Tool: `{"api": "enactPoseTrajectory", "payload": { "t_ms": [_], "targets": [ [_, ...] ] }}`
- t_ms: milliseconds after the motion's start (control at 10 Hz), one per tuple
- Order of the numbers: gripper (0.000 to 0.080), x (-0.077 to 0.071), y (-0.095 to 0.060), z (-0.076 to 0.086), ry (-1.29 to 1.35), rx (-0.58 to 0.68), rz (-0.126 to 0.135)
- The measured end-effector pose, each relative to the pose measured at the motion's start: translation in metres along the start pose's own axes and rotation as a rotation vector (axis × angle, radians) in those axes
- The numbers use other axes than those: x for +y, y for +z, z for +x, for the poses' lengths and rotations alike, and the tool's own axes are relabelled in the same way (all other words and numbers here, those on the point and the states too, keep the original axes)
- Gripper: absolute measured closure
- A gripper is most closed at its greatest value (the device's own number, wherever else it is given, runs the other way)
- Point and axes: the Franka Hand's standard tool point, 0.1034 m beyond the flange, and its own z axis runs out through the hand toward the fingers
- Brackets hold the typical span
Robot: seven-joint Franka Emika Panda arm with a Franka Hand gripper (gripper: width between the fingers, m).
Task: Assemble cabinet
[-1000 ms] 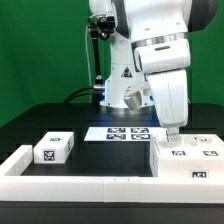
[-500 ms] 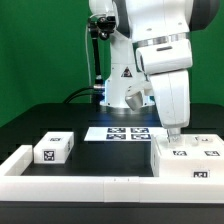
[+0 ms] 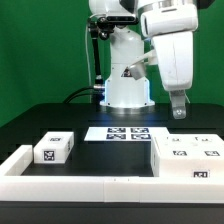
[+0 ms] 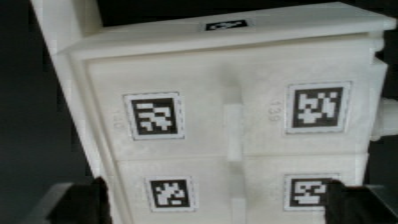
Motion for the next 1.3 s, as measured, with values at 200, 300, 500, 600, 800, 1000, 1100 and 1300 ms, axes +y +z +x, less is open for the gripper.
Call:
{"api": "enactPoseTrajectory", "payload": {
  "t_ms": [200,300,500,600,800,1000,1100,1300],
  "targets": [
    [0.0153,-0.001,0.003,-0.001,0.003,0.001,0.005],
    [0.0153,-0.001,0.003,-0.001,0.003,0.001,0.006],
    [0.0151,-0.004,0.003,-0.002,0.023,0.004,-0.009],
    [0.0151,-0.02,0.003,-0.006,0.058,0.001,-0.033],
    [0.0151,-0.045,0.004,-0.007,0.128,0.001,-0.056],
    [0.0151,-0.056,0.007,-0.009,0.199,0.004,-0.053],
    [0.0151,-0.055,0.008,-0.009,0.271,0.007,-0.053],
    [0.0151,-0.056,0.008,-0.008,0.369,0.009,-0.051]
  ]
}}
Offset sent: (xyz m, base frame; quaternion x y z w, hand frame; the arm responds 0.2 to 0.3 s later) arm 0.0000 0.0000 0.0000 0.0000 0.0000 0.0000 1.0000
